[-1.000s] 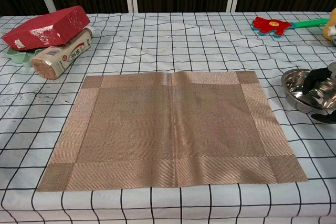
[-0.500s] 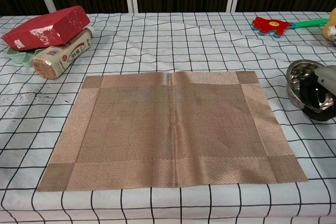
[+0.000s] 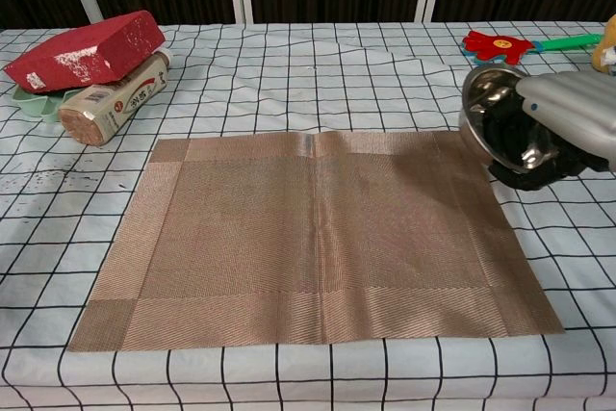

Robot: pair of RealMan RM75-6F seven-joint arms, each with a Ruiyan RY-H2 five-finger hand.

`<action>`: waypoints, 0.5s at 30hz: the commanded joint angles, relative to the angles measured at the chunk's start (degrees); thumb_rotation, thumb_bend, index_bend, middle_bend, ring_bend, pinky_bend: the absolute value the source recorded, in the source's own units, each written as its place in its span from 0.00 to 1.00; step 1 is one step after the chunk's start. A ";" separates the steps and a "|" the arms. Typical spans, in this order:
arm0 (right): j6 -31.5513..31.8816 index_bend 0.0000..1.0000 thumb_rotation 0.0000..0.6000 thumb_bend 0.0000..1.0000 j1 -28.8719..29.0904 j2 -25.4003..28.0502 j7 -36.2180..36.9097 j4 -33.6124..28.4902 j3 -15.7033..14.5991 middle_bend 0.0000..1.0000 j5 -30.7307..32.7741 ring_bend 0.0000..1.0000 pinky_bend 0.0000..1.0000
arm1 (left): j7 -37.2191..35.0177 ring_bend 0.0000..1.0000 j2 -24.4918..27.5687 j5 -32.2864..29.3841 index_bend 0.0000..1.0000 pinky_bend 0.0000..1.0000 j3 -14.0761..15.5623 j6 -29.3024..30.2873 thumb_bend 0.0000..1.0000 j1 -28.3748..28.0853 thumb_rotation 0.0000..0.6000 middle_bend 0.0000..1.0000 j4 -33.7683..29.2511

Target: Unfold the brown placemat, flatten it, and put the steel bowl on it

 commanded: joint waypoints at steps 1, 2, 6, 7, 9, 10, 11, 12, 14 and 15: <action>-2.31 0.77 1.00 0.50 2.07 -0.44 -2.57 -2.53 -0.16 0.64 -0.79 0.50 0.36 | -0.38 0.02 -0.06 0.32 0.03 0.03 -0.42 0.23 0.05 0.30 1.00 0.01 0.05; -2.99 0.77 1.00 0.50 2.55 -0.83 -3.29 -2.87 -0.34 0.64 -0.79 0.50 0.36 | -0.53 0.02 -0.11 0.42 0.03 0.03 -0.56 0.29 0.05 0.40 1.00 0.01 0.13; -6.20 0.77 1.00 0.49 4.63 -3.37 -6.72 -3.62 -1.13 0.63 0.10 0.50 0.36 | -1.22 0.02 -0.18 0.61 0.03 0.03 -1.30 0.32 0.05 0.76 1.00 0.01 0.38; -6.76 0.77 1.00 0.49 5.05 -4.08 -7.43 -3.60 -1.19 0.63 0.42 0.50 0.36 | -1.37 0.02 -0.14 0.59 0.03 0.03 -1.41 0.23 0.05 0.84 1.00 0.01 0.35; -7.78 0.77 1.00 0.48 6.03 -5.88 -9.12 -3.17 -1.14 0.63 1.13 0.50 0.36 | -1.74 0.02 -0.03 0.58 0.03 0.03 -1.67 0.14 0.05 1.05 1.00 0.01 0.15; -8.13 0.77 1.00 0.48 6.44 -6.67 -9.82 -2.90 -1.02 0.63 1.52 0.50 0.36 | -1.83 0.02 0.00 0.64 0.03 0.03 -1.77 0.17 0.05 1.14 1.00 0.01 0.10; -8.43 0.77 1.00 0.48 6.82 -7.44 -10.43 -2.63 -0.85 0.63 1.96 0.50 0.36 | -1.92 0.02 0.00 0.72 0.03 0.03 -1.86 0.19 0.05 1.23 1.00 0.01 0.06; -8.72 0.77 1.00 0.48 7.19 -8.17 -10.94 -2.37 -0.65 0.63 2.43 0.50 0.36 | -2.01 0.02 0.02 0.79 0.03 0.03 -1.93 0.20 0.05 1.32 1.00 0.01 0.02; -9.18 0.77 1.00 0.48 7.84 -9.43 -11.86 -1.89 -0.27 0.63 3.40 0.50 0.36 | -2.19 0.02 0.07 0.80 0.03 0.03 -2.12 0.12 0.05 1.46 1.00 0.01 -0.05; -9.40 0.77 1.00 0.47 8.23 -10.13 -12.33 -1.53 -0.03 0.63 3.91 0.50 0.36 | -2.33 0.02 0.11 0.77 0.03 0.03 -2.27 0.02 0.05 1.53 1.00 0.00 -0.08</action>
